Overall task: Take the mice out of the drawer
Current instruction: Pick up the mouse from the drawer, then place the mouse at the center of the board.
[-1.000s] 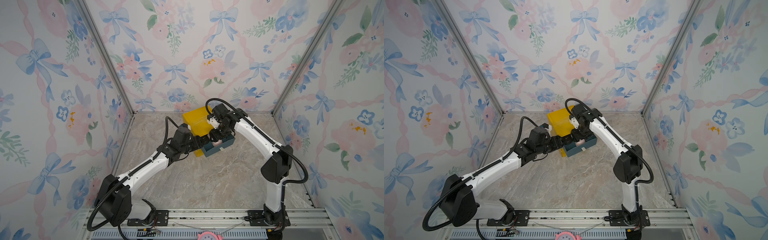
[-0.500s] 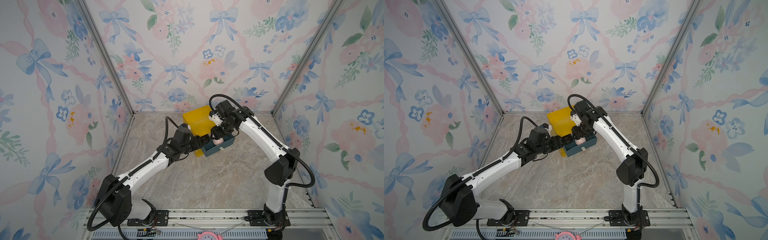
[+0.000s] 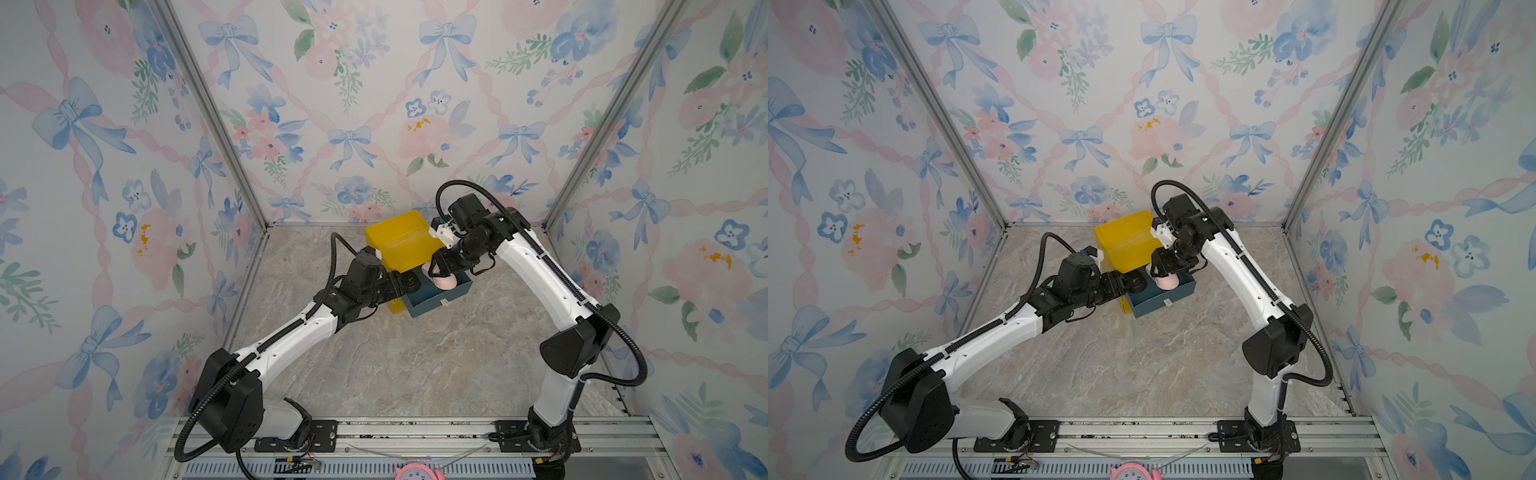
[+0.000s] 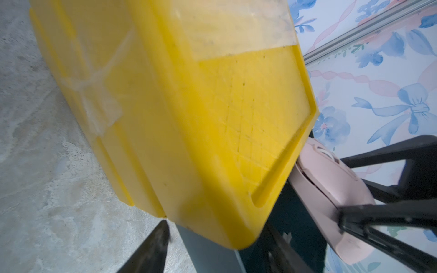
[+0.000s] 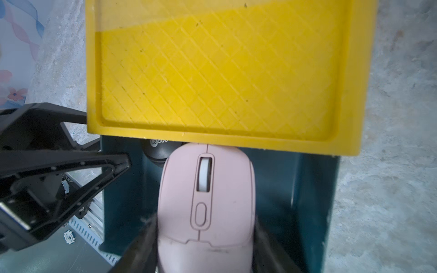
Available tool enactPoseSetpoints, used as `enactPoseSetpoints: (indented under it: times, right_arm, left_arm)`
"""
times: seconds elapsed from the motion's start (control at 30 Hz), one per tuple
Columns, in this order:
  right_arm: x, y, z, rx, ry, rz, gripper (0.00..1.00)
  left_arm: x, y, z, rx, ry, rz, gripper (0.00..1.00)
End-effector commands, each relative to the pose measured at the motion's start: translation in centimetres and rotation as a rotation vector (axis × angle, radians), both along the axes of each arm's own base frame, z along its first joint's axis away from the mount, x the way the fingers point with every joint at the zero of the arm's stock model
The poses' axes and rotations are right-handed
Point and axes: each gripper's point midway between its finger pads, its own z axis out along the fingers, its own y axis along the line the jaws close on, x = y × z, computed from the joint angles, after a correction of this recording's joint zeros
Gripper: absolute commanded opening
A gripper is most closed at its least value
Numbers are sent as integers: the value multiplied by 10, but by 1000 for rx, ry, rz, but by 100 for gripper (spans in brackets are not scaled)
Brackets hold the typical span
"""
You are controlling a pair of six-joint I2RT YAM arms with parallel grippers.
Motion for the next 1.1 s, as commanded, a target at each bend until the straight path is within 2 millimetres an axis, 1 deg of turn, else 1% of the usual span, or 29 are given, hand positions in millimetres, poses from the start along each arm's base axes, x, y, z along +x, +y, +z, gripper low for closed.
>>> enactPoseSetpoints:
  times: [0.0, 0.07, 0.13, 0.17, 0.27, 0.37, 0.43, 0.5, 0.53, 0.63, 0.7, 0.73, 0.8, 0.83, 0.93, 1.0, 1.07]
  right_arm:
    - [4, 3, 35, 97, -74, -8, 53]
    - [0, 9, 41, 134, -68, 11, 53]
    - [-2, 8, 46, 145, -74, 12, 53]
    - [-4, 7, 49, 151, -80, 11, 53]
    - [-5, -6, 52, 150, -87, -22, 52]
    - [-7, -29, 53, 156, -96, -95, 52]
    - [-11, -48, 58, 178, -120, -154, 52]
    - [-11, -74, 56, 174, -140, -248, 52]
    - [-11, -87, 51, 170, -135, -293, 52]
    - [-13, -134, 31, 142, -117, -453, 53]
    - [-16, -166, 13, 88, -116, -559, 53]
    - [-17, -179, 5, 68, -119, -606, 53]
    - [-20, -200, -24, 21, -96, -682, 53]
    - [-21, -207, -37, -7, -82, -708, 53]
    - [-22, -219, -76, -24, -35, -773, 53]
    - [-19, -226, -97, -47, -29, -815, 53]
    - [-18, -227, -115, -51, -9, -834, 53]
  left_arm:
    - [6, -4, 5, -16, 3, -6, 63]
    - [6, -4, 6, -20, 4, -6, 63]
    - [6, -4, 8, -24, 0, -2, 63]
    - [6, -4, 10, -26, -4, -3, 63]
    - [6, -3, 11, -24, -9, -3, 63]
    - [4, -4, 12, -32, -5, -9, 63]
    - [3, -4, 13, -33, -8, -15, 63]
    - [1, -3, 15, -35, -16, -22, 64]
    - [0, -3, 17, -37, -21, -23, 64]
    - [-4, -2, 22, -41, -36, -33, 66]
    - [-6, 1, 24, -39, -45, -34, 68]
    - [-8, 2, 24, -38, -48, -32, 68]
    - [-10, 6, 26, -37, -55, -23, 69]
    - [-11, 7, 26, -38, -58, -21, 69]
    - [-15, 7, 30, -45, -67, -35, 69]
    - [-18, 8, 33, -47, -77, -45, 69]
    - [-21, 10, 33, -36, -81, -52, 69]
